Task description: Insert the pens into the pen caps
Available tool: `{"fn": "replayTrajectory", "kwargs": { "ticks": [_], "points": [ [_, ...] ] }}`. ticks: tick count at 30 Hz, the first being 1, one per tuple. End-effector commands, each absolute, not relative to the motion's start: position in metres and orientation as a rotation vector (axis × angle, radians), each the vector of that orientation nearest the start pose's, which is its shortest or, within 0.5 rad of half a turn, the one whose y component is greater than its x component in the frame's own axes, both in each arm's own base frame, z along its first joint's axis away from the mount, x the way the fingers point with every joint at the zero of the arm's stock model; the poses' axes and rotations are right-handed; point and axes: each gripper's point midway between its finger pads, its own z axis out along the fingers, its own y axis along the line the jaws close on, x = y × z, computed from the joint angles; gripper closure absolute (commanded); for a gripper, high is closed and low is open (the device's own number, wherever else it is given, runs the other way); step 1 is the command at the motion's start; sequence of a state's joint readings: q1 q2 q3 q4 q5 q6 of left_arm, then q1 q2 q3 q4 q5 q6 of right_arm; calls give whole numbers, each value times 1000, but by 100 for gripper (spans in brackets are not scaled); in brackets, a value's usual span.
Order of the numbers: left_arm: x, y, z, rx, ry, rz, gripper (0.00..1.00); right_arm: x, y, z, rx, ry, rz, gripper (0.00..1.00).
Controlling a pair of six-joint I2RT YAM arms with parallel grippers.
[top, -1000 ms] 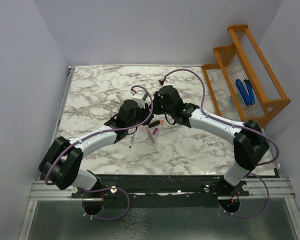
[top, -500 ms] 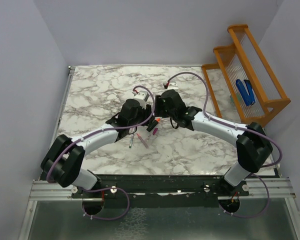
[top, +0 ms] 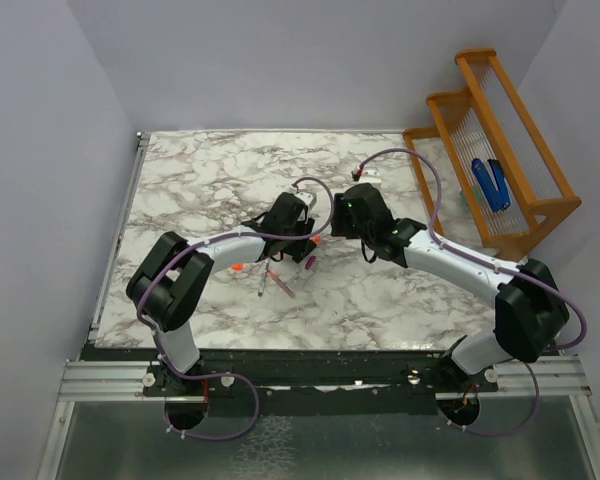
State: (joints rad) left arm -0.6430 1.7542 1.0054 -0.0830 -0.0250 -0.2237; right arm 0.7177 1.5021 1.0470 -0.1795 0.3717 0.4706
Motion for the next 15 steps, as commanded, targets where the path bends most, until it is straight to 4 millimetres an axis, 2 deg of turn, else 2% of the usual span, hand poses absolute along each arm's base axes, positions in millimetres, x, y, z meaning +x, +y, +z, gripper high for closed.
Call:
{"fn": "replayTrajectory", "kwargs": {
  "ticks": [1, 10, 15],
  "points": [
    [341, -256, 42, 549, 2389, -310, 53, 346, 230, 141, -58, 2183, 237, 39],
    [327, -265, 28, 628, 2426, -348, 57, 347, 226, 134, -54, 2198, 250, 39],
    [322, -272, 27, 654, 2429, -386, 57, 345, 223, 129, -52, 2208, 253, 39]
  ]
}}
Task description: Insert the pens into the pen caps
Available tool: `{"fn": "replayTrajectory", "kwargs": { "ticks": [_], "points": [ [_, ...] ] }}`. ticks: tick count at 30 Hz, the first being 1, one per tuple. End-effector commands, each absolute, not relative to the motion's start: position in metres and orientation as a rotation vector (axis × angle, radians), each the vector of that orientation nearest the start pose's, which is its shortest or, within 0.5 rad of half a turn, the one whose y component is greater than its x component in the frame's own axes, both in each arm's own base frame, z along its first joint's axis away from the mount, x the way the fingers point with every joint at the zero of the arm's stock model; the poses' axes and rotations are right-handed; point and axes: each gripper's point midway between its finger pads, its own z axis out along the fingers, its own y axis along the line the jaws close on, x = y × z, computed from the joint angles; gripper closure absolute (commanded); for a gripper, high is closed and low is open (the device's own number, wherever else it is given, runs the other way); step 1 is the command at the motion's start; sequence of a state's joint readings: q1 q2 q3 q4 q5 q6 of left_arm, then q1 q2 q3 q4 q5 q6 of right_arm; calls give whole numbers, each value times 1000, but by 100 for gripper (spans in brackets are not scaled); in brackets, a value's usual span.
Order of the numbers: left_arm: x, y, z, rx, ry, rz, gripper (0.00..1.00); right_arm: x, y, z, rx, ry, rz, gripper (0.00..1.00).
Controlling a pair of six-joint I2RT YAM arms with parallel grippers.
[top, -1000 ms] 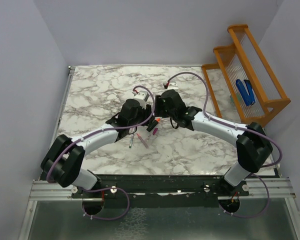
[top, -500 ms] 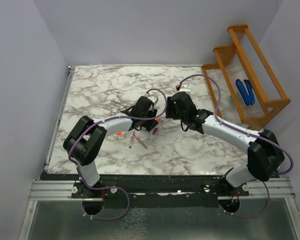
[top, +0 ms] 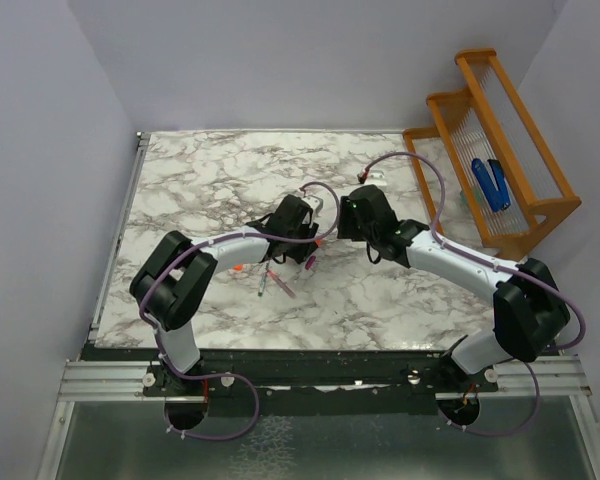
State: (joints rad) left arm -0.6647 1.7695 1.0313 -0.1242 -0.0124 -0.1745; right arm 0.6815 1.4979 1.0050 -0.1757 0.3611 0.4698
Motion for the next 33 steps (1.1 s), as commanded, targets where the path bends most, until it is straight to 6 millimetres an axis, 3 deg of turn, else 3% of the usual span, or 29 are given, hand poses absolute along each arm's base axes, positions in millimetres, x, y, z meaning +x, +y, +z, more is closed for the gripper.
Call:
{"fn": "replayTrajectory", "kwargs": {
  "ticks": [1, 7, 20, 22, 25, 33],
  "points": [
    [321, -272, 27, 659, 2429, -391, 57, 345, 222, 129, -50, 2208, 254, 39],
    [318, -274, 29, 681, 2427, -408, 59, 345, 221, 127, -46, 2212, 257, 39],
    [315, -268, 9, 683, 2486, -360, 63, 344, 218, 126, -44, 2215, 261, 39],
    [313, -268, 4, 687, 2499, -358, 71, 343, 216, 126, -43, 2217, 258, 39],
    [311, -265, -4, 689, 2521, -344, 98, 342, 213, 124, -41, 2220, 251, 39],
    [317, -266, 0, 667, 2510, -325, 100, 340, 210, 116, -23, 2229, 283, 39]
  ]
}}
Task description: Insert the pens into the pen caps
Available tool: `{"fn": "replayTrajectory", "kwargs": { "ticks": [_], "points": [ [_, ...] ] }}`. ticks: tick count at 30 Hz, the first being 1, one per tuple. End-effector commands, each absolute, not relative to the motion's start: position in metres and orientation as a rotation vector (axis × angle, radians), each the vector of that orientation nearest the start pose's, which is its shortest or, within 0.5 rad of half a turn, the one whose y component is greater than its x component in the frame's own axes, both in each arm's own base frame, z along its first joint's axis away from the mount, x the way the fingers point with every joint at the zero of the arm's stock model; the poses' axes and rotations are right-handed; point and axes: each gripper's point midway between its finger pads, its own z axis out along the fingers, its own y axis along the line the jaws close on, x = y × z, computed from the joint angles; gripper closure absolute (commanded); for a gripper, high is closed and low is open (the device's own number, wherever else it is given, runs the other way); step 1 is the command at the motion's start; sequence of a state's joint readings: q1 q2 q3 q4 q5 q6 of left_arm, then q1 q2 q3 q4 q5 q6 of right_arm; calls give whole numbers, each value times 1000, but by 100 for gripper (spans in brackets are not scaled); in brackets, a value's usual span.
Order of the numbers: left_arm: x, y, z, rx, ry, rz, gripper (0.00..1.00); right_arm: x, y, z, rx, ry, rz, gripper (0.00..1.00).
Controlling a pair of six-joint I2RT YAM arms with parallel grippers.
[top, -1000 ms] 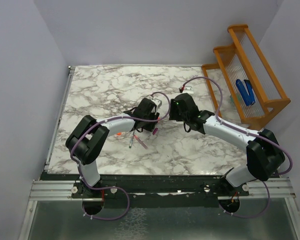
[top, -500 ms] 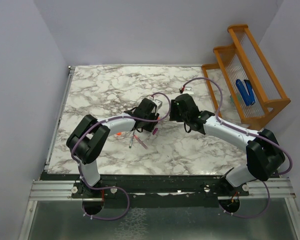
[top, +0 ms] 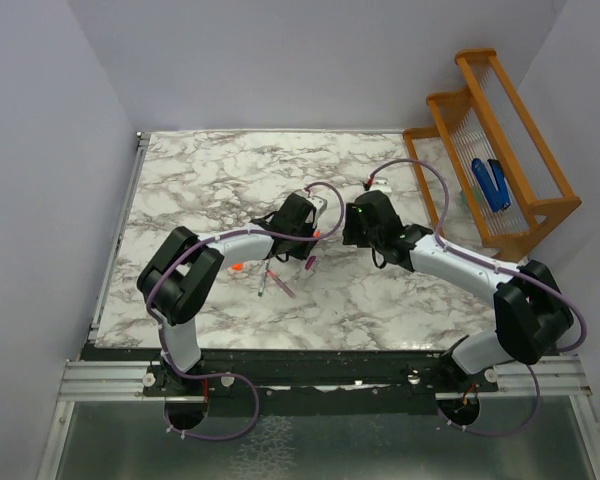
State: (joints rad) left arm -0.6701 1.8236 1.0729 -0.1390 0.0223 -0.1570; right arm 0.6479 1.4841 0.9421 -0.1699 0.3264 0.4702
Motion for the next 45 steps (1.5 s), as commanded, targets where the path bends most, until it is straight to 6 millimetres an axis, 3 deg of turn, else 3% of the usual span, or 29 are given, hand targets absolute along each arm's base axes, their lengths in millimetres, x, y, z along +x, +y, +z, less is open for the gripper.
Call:
{"fn": "replayTrajectory", "kwargs": {
  "ticks": [1, 8, 18, 24, 28, 36, 45],
  "points": [
    [319, -267, 5, 664, 2497, -331, 100, 338, 213, 114, -32, 2227, 318, 39],
    [335, -283, 49, 613, 2363, -412, 100, 321, 265, 146, -149, 2036, 797, 39],
    [338, -291, 104, 512, 2171, -527, 100, 316, 289, 158, -51, 1885, 1077, 41],
    [332, -295, 129, 475, 2084, -605, 100, 324, 292, 157, 27, 1860, 1115, 45],
    [327, -298, 141, 473, 2047, -648, 100, 328, 291, 158, 53, 1843, 1111, 54],
    [320, -302, 143, 483, 2032, -692, 100, 340, 290, 166, 82, 1794, 1090, 59],
    [320, -300, 152, 480, 2006, -687, 100, 349, 285, 160, 131, 1802, 1041, 60]
  ]
}}
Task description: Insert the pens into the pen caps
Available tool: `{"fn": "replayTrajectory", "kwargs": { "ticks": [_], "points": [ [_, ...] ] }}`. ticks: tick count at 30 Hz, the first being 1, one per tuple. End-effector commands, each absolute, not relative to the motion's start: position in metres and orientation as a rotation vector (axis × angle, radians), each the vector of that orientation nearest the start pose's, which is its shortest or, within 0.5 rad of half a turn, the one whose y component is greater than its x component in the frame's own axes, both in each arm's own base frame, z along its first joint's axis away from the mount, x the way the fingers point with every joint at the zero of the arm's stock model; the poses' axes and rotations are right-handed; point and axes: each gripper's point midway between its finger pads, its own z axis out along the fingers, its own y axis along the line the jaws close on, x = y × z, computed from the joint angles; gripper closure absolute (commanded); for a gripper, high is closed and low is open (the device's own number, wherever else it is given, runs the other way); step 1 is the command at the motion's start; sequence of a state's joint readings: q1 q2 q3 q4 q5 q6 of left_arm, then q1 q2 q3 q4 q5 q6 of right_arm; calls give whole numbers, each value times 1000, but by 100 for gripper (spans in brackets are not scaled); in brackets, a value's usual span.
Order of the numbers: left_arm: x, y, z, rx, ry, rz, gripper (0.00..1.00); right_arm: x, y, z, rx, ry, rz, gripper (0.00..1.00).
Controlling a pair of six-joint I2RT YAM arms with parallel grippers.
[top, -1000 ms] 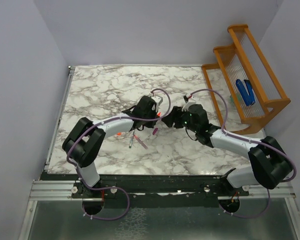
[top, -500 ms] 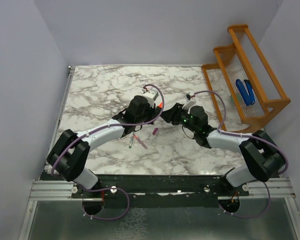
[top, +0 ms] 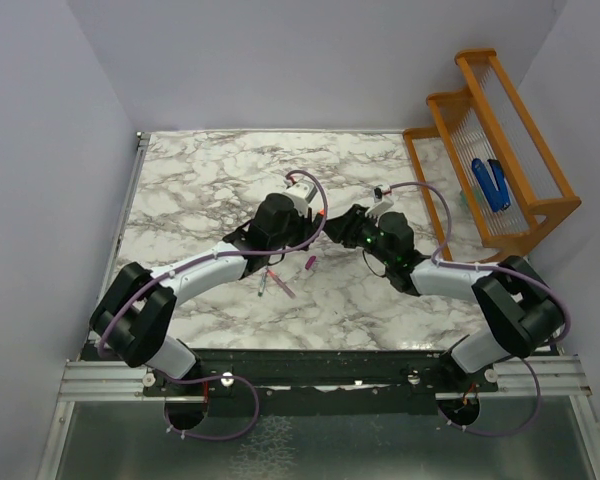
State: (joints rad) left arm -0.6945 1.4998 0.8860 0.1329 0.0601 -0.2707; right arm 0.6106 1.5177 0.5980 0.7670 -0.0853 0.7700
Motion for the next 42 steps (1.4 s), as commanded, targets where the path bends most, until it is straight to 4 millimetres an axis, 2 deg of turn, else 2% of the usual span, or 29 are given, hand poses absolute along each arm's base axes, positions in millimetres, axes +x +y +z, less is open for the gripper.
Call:
{"fn": "replayTrajectory", "kwargs": {
  "ticks": [1, 7, 19, 36, 39, 42],
  "points": [
    [319, -300, 153, 482, 2005, -686, 100, 349, 284, 159, 138, 1803, 1035, 60],
    [318, -301, 155, 489, 1998, -700, 100, 352, 283, 157, 150, 1802, 1028, 60],
    [316, -304, 153, 490, 1996, -725, 100, 358, 297, 166, 127, 1768, 1086, 60],
    [318, -302, 161, 468, 1970, -717, 100, 359, 309, 154, 120, 1793, 1148, 66],
    [318, -302, 161, 465, 1967, -716, 100, 359, 311, 151, 119, 1798, 1158, 71],
    [318, -300, 162, 459, 1964, -709, 100, 359, 312, 150, 115, 1802, 1162, 80]
  ]
}}
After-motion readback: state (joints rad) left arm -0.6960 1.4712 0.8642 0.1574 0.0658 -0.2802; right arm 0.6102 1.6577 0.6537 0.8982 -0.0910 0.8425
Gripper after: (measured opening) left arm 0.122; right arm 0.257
